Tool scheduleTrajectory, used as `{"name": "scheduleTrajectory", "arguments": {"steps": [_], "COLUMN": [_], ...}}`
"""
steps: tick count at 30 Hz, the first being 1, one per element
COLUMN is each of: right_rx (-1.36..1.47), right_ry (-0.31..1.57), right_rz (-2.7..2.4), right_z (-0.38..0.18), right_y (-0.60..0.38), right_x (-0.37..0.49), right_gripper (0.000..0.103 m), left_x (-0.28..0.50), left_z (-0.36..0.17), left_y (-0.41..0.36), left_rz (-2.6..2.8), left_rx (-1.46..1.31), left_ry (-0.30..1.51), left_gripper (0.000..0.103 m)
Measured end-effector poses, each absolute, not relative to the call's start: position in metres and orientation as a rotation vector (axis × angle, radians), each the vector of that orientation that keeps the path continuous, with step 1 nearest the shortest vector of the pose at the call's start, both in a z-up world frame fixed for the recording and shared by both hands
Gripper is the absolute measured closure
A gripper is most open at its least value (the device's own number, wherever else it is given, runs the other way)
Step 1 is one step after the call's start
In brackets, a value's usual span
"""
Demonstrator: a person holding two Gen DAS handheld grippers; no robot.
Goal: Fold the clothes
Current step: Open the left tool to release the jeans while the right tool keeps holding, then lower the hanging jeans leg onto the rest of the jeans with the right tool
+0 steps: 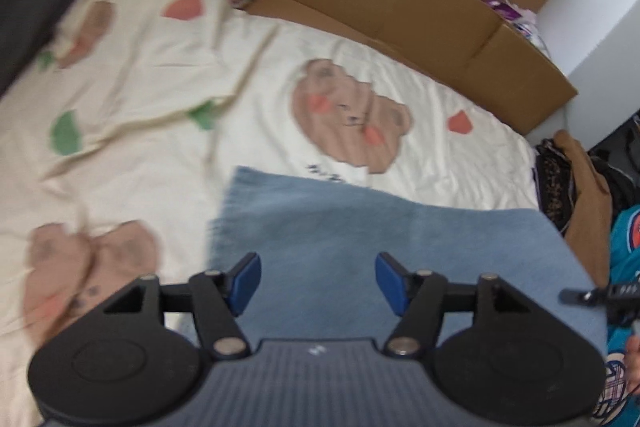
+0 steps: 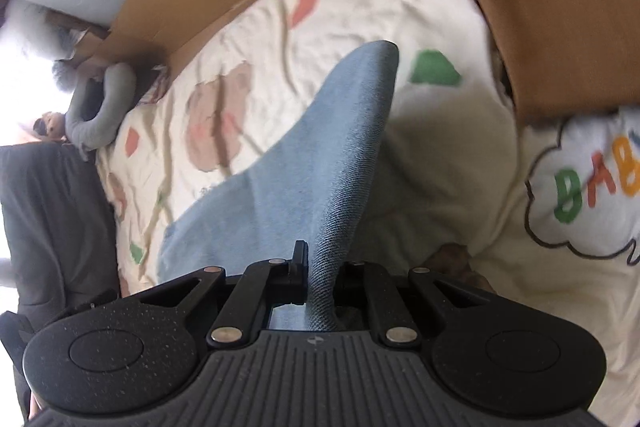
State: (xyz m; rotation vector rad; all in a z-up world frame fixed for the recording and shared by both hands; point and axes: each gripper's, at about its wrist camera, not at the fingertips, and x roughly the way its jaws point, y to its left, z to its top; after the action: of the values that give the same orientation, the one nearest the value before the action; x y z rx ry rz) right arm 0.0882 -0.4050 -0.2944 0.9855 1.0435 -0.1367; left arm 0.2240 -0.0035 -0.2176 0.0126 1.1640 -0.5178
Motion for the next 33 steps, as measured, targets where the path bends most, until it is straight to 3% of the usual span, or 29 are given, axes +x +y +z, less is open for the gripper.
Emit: {"name": "scheduleTrajectory", "arguments": {"steps": [7, 16, 33], "right_rx": [0.835, 0.588, 0.367], "right_ry": [1.130, 1.239, 1.256], "right_rz": [-0.072, -0.049, -0.074], "right_z": [-0.244, -0.189, -0.160], "right_y": [-0.375, -0.308, -0.188], "right_x": [0.132, 0.186, 0.234], "right_gripper": [0.097, 0.097, 0.097], "left_x": [0.222, 0.224, 0.229], "left_z": [-0.194, -0.204, -0.264], "left_y": [0.032, 0.062, 0.116], "left_rz": [-0.470, -0.496, -0.481], "left_rx": [-0.045, -0.145, -0.337], "left_ry": [1.162, 1.139, 1.145], "left_gripper": [0.032, 0.031, 0.032]}}
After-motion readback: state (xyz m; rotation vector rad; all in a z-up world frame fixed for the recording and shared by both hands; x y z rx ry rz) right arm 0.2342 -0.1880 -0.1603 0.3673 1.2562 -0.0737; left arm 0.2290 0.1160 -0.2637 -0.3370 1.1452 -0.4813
